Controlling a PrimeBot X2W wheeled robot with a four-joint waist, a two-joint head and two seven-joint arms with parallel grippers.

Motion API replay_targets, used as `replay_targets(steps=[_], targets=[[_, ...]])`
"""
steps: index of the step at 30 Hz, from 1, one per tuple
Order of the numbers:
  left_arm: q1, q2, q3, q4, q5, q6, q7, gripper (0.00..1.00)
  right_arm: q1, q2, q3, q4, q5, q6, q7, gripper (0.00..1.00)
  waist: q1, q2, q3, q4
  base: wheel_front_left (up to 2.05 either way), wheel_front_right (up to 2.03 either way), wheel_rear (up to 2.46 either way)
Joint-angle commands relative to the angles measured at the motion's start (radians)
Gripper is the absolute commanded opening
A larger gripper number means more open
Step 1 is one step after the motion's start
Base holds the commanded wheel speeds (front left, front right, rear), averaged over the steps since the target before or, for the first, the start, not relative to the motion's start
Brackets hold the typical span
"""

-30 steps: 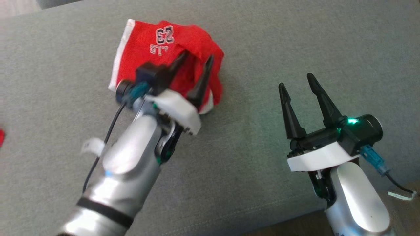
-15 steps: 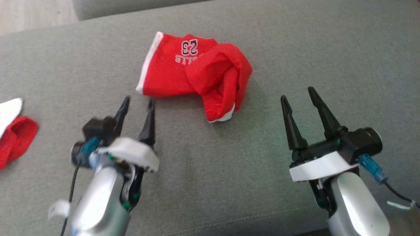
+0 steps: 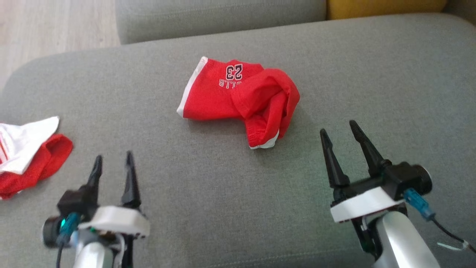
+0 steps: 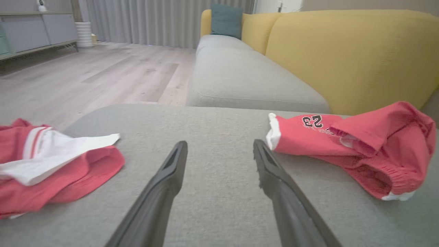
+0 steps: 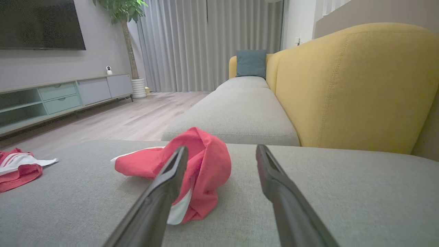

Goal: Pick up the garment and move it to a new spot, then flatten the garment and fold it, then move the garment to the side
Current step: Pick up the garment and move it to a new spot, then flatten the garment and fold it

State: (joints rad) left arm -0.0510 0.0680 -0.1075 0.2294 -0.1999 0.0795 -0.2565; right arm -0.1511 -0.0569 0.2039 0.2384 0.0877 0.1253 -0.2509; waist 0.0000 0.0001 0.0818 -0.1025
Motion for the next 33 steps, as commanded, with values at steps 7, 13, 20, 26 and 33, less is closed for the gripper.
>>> replay_targets(steps=[7, 13, 20, 26, 33], targets=[[0.091, 0.000, 0.104, -0.089, 0.079, 0.037, -0.005, 1.00, 0.024, 0.007, -0.032, -0.017, -0.007, 0.005, -0.011, 1.00, 0.0000, -0.0001, -0.046, 0.001, 0.00, 0.00, 0.00], [0.151, -0.008, 0.109, -0.127, 0.103, 0.049, -0.005, 1.00, 0.043, 0.007, -0.045, -0.018, -0.006, 0.005, -0.011, 1.00, 0.0000, -0.0001, -0.055, -0.005, 0.00, 0.00, 0.00], [0.159, -0.015, 0.097, -0.138, 0.100, 0.061, -0.005, 1.00, 0.043, 0.007, -0.043, -0.021, -0.001, 0.005, -0.011, 1.00, 0.0000, -0.0001, -0.047, -0.007, 0.00, 0.00, 0.00], [0.151, -0.017, 0.095, -0.137, 0.099, 0.060, -0.005, 1.00, 0.039, 0.007, -0.045, -0.020, 0.000, 0.005, -0.011, 1.00, 0.0000, -0.0001, -0.037, -0.003, 0.00, 0.00, 0.00], [0.129, -0.017, 0.094, -0.129, 0.100, 0.045, -0.005, 1.00, 0.020, 0.007, -0.010, -0.003, -0.009, 0.005, -0.011, 1.00, 0.0000, -0.0001, -0.014, 0.021, 0.00, 0.00, 0.00]])
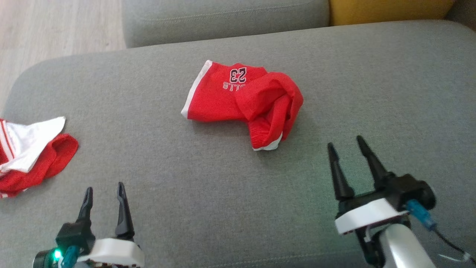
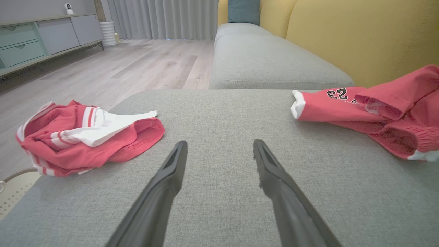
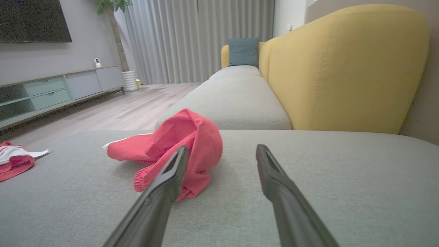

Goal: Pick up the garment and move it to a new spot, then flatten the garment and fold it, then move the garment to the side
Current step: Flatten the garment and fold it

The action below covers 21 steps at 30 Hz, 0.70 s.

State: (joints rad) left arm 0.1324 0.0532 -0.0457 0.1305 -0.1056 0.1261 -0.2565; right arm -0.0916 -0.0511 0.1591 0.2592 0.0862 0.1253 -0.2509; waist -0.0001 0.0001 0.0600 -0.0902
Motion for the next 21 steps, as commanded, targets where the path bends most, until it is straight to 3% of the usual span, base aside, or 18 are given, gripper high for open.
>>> replay_targets(steps=[1, 11, 21], targets=[[-0.054, -0.002, 0.032, -0.030, 0.005, -0.002, -0.005, 1.00, -0.040, 0.001, 0.035, -0.024, -0.008, 0.005, -0.011, 1.00, 0.0001, -0.0001, 0.008, 0.009, 0.00, 0.00, 0.00], [-0.091, -0.003, -0.024, -0.004, -0.011, -0.020, -0.005, 1.00, -0.151, 0.001, 0.187, 0.185, 0.030, 0.005, -0.011, 1.00, 0.0001, -0.0001, 0.056, 0.103, 0.00, 0.00, 0.00], [-0.125, -0.003, -0.048, 0.008, -0.009, -0.041, -0.005, 1.00, -0.238, 0.001, 0.114, 0.332, 0.035, 0.005, -0.011, 1.00, 0.0001, -0.0001, 0.110, 0.185, 0.00, 0.00, 0.00]])
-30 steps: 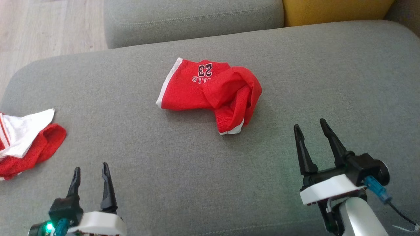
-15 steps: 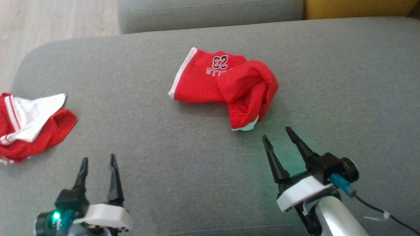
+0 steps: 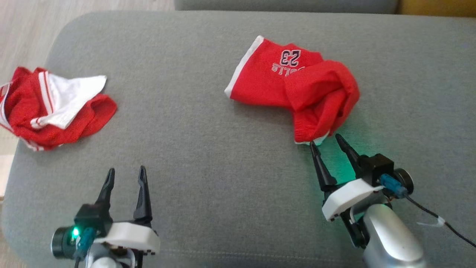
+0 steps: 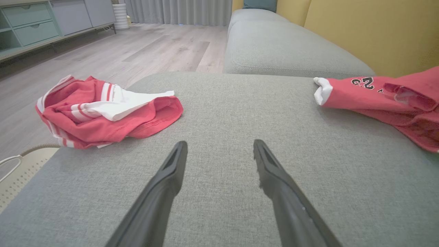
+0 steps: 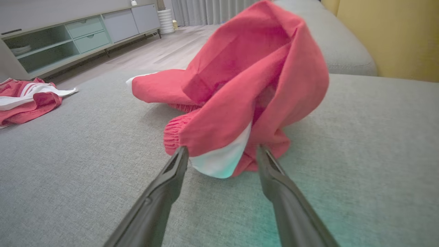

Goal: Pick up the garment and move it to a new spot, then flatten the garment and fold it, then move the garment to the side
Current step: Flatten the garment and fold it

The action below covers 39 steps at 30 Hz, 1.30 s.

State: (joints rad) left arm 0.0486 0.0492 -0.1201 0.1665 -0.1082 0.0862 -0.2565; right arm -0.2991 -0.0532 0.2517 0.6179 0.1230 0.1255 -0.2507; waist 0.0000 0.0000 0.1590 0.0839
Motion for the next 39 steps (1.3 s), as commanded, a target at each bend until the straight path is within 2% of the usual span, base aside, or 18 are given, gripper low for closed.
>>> replay_targets(steps=[1, 2, 3, 4, 5, 6, 14, 19, 23, 28, 33, 39], targets=[[-0.046, 0.001, 0.024, -0.027, -0.007, -0.003, -0.005, 1.00, -0.038, 0.003, 0.022, -0.017, -0.003, 0.005, -0.011, 1.00, 0.0000, 0.0000, 0.016, 0.016, 0.00, 0.00, 0.00], [-0.050, 0.001, 0.022, -0.027, -0.008, -0.005, -0.005, 1.00, -0.045, 0.003, 0.021, -0.008, -0.002, 0.005, -0.011, 1.00, 0.0000, 0.0000, 0.021, 0.021, 0.00, 0.00, 0.00], [-0.053, 0.001, 0.020, -0.027, -0.009, -0.006, -0.005, 1.00, -0.052, 0.003, 0.023, 0.002, 0.001, 0.005, -0.011, 0.86, 0.0000, 0.0000, 0.026, 0.025, 0.00, 0.00, 0.00], [-0.057, 0.001, 0.016, -0.026, -0.010, -0.006, -0.005, 1.00, -0.058, 0.003, 0.025, 0.012, 0.002, 0.005, -0.011, 0.47, 0.0000, 0.0000, 0.029, 0.029, 0.00, 0.00, 0.00], [-0.060, 0.001, 0.013, -0.026, -0.011, -0.006, -0.005, 1.00, -0.064, 0.003, 0.027, 0.020, 0.012, 0.005, -0.011, 0.02, 0.0000, 0.0000, 0.032, 0.032, 0.00, 0.00, 0.00], [-0.062, 0.001, 0.009, -0.026, -0.012, -0.007, -0.005, 1.00, -0.069, 0.003, 0.027, 0.025, 0.018, 0.005, -0.011, 0.00, 0.0000, 0.0000, 0.033, 0.034, 0.00, 0.00, 0.00], [-0.063, 0.001, 0.012, -0.021, -0.015, -0.006, -0.005, 1.00, -0.088, 0.003, 0.031, -0.018, 0.069, 0.005, -0.011, 0.00, 0.0000, 0.0000, 0.025, 0.008, 0.00, 0.00, 0.00], [-0.060, 0.001, 0.005, -0.023, -0.019, -0.009, -0.005, 1.00, -0.086, 0.003, 0.005, -0.167, 0.121, 0.005, -0.011, 0.00, 0.0000, 0.0000, 0.000, -0.040, 0.00, 0.00, 0.00], [-0.051, 0.001, -0.004, -0.022, -0.026, -0.006, -0.005, 1.00, -0.089, -0.004, -0.069, -0.312, 0.149, 0.005, -0.011, 0.00, 0.0000, 0.0000, -0.029, -0.089, 0.00, 0.00, 0.00], [-0.047, 0.001, -0.023, -0.014, -0.038, -0.002, -0.005, 1.00, -0.129, -0.060, -0.143, -0.474, 0.153, 0.005, -0.011, 0.00, 0.0000, 0.0000, -0.050, -0.125, 0.00, 0.00, 0.00], [-0.052, 0.001, -0.057, -0.006, -0.056, 0.004, -0.005, 1.00, -0.197, -0.092, -0.162, -0.558, 0.140, 0.005, -0.002, 0.00, 0.0000, 0.0000, -0.056, -0.106, 0.00, 0.00, 0.00], [-0.053, 0.001, -0.088, 0.009, -0.066, 0.003, -0.005, 1.00, -0.244, -0.032, -0.094, -0.553, 0.074, 0.005, -0.002, 0.00, 0.0000, 0.0000, -0.052, -0.021, 0.00, 0.00, 0.00]])
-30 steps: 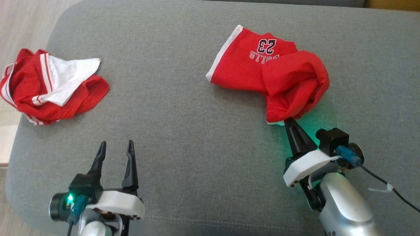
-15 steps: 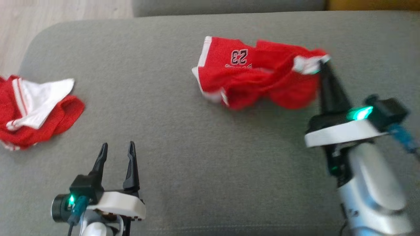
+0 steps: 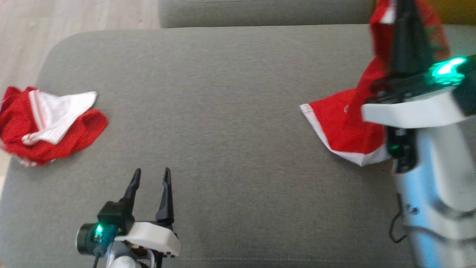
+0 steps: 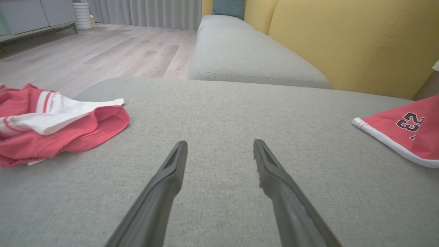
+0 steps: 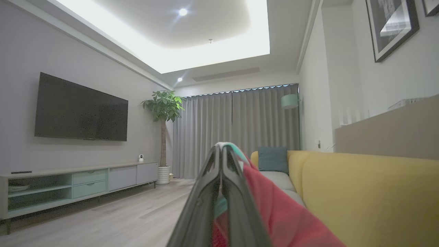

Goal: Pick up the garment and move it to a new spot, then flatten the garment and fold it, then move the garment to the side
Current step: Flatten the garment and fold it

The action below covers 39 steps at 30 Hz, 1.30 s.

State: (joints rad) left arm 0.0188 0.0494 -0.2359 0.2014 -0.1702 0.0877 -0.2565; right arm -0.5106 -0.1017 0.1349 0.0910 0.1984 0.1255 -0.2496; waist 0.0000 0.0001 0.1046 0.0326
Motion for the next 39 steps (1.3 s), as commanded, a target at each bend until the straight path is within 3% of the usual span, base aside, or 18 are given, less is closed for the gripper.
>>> replay_targets(steps=[1, 5, 10, 12, 13, 18, 24, 30, 39], targets=[[-0.024, 0.001, 0.024, -0.024, -0.002, 0.000, -0.005, 1.00, -0.031, 0.029, 0.034, -0.016, -0.009, 0.005, -0.006, 0.00, 0.0000, -0.0001, 0.004, 0.048, 0.00, 0.00, 0.00], [-0.034, 0.001, 0.011, -0.018, 0.006, -0.005, -0.005, 1.00, -0.008, 0.050, 0.118, 0.039, -0.010, 0.005, -0.011, 0.00, 0.0000, -0.0001, 0.020, 0.118, 0.00, 0.00, 0.00], [-0.050, 0.001, -0.005, -0.011, 0.010, -0.010, -0.005, 1.00, 0.050, 0.051, 0.290, 0.125, 0.110, 0.005, -0.012, 0.00, 0.0000, -0.0001, 0.040, 0.175, 0.00, 0.00, 0.00], [-0.054, 0.001, -0.009, -0.008, 0.009, -0.008, -0.005, 1.00, 0.074, 0.051, 0.373, 0.197, 0.155, 0.005, -0.012, 0.81, 0.0000, -0.0001, 0.043, 0.179, 0.00, 0.00, 0.00], [-0.055, 0.001, -0.011, -0.007, 0.007, -0.007, -0.005, 1.00, 0.079, 0.051, 0.405, 0.225, 0.177, 0.005, -0.012, 1.00, 0.0000, -0.0001, 0.046, 0.179, 0.00, 0.00, 0.00], [-0.062, 0.001, -0.010, -0.009, -0.004, 0.003, -0.005, 1.00, 0.072, 0.051, 0.460, 0.280, 0.209, 0.005, -0.012, 1.00, 0.0000, -0.0001, 0.054, 0.140, 0.00, 0.00, 0.00], [-0.073, 0.001, -0.010, -0.014, -0.008, 0.004, -0.005, 1.00, 0.042, 0.051, 0.354, 0.338, 0.194, 0.005, -0.012, 1.00, 0.0000, -0.0001, 0.062, 0.088, 0.00, 0.00, 0.00], [-0.091, 0.001, -0.027, -0.015, -0.012, 0.002, -0.005, 1.00, -0.072, 0.037, 0.272, 0.444, 0.165, 0.005, 0.043, 1.00, 0.0000, -0.0001, 0.080, 0.088, 0.00, 0.00, 0.00], [-0.109, 0.001, -0.066, -0.004, -0.034, 0.001, -0.005, 1.00, -0.296, -0.060, 0.287, 0.636, 0.246, 0.005, 0.339, 1.00, 0.0000, -0.0001, 0.116, 0.159, 0.00, 0.00, 0.00]])
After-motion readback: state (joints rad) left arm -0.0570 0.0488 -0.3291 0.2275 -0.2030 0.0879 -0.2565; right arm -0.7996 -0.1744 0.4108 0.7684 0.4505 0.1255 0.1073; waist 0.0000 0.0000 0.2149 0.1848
